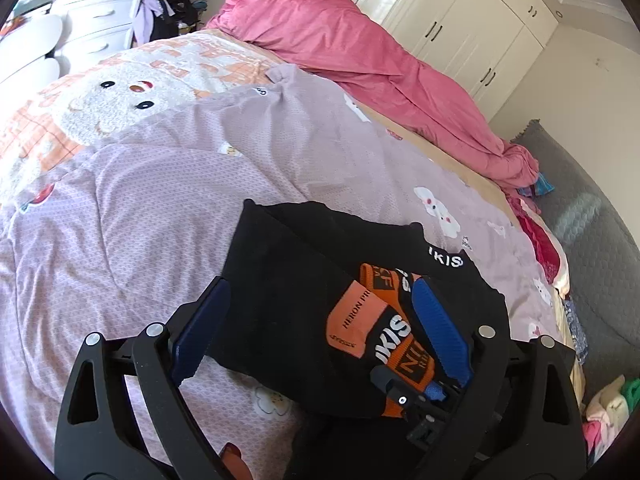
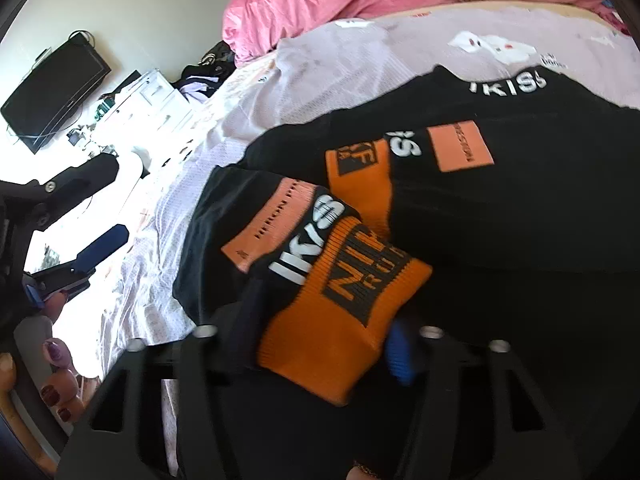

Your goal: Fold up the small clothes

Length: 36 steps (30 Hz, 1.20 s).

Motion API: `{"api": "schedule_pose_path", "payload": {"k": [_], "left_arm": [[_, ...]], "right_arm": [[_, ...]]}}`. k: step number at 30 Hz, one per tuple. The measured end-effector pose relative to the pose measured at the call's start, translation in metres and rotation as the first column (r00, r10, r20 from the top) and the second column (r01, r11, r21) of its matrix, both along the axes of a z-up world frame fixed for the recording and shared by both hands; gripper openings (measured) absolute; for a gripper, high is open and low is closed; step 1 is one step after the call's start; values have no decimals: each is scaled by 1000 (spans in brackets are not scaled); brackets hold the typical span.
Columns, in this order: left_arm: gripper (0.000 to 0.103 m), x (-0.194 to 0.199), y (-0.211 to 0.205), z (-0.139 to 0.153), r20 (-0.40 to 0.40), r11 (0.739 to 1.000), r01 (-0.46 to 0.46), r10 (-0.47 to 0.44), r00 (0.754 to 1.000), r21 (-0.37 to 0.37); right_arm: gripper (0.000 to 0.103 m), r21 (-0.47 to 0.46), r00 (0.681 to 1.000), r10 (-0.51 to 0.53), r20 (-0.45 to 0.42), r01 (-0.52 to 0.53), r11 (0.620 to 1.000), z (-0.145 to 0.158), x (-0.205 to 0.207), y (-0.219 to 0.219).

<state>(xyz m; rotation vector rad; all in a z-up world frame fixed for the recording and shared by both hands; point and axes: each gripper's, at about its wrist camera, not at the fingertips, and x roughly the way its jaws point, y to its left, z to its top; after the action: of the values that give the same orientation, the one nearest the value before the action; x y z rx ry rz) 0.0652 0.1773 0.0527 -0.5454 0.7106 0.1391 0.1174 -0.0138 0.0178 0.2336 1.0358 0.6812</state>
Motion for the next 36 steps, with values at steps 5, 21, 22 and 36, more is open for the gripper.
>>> {"api": "schedule_pose_path", "payload": {"k": [5,21,22,36], "left_arm": [[90,-4,8,1,-1,999,-37,37,999,-7],[92,-13,21,10,36,994,-101,102,994,-30],[92,-14,22,9,36,994,-103,104,994,-33],[92,-3,8,7,22,998,-68,68,997,-12]], "right_arm": [[5,25,997,11,70,-13,1000,17,-1,1],[5,-29,943,-17,332,28,999,99,20,-45],[5,-29,941,-29,337,41,999,101,22,-52],[5,-85,916,-171,364,216,973,88,46,-134]]}}
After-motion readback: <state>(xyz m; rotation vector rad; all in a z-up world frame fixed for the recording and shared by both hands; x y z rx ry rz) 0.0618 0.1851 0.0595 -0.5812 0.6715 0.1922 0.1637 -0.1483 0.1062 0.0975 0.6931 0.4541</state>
